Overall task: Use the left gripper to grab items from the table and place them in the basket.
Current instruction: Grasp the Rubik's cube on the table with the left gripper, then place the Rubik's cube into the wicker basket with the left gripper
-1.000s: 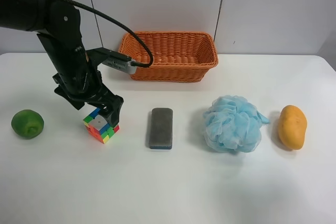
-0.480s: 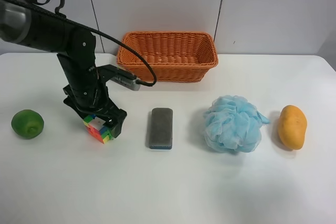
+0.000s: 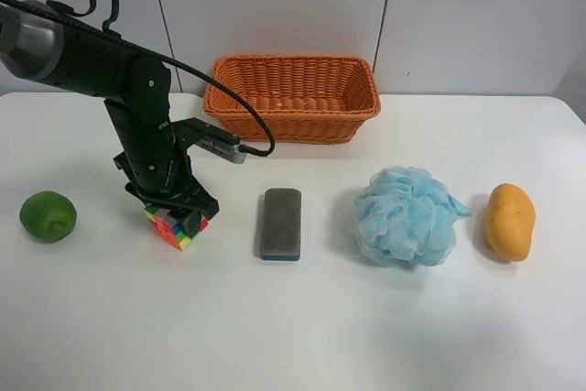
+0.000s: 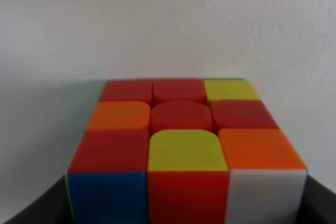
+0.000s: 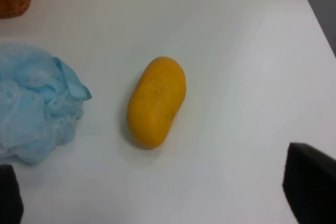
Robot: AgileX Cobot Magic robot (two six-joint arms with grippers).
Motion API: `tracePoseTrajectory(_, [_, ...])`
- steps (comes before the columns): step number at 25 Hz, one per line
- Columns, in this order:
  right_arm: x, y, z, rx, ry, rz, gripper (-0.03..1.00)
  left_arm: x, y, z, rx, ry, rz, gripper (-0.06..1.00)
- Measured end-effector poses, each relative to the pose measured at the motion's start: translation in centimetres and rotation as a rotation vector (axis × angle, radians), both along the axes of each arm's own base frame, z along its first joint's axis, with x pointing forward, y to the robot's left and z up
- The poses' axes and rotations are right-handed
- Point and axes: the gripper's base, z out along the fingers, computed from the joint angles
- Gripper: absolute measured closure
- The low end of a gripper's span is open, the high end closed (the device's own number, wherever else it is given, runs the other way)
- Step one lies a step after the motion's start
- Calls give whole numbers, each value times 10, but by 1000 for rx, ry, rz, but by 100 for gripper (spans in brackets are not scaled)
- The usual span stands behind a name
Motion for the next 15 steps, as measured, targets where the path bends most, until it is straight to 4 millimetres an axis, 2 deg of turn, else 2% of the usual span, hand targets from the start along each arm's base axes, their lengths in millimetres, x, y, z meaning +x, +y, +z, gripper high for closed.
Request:
tracePoseTrajectory(10, [0,0,0,0,0,0,-3,-1,0,3,-1,-1,0,38])
tracePoseTrajectory(15, [0,0,0,0,0,0,-3,-4,2,31,-24,-48,0,38])
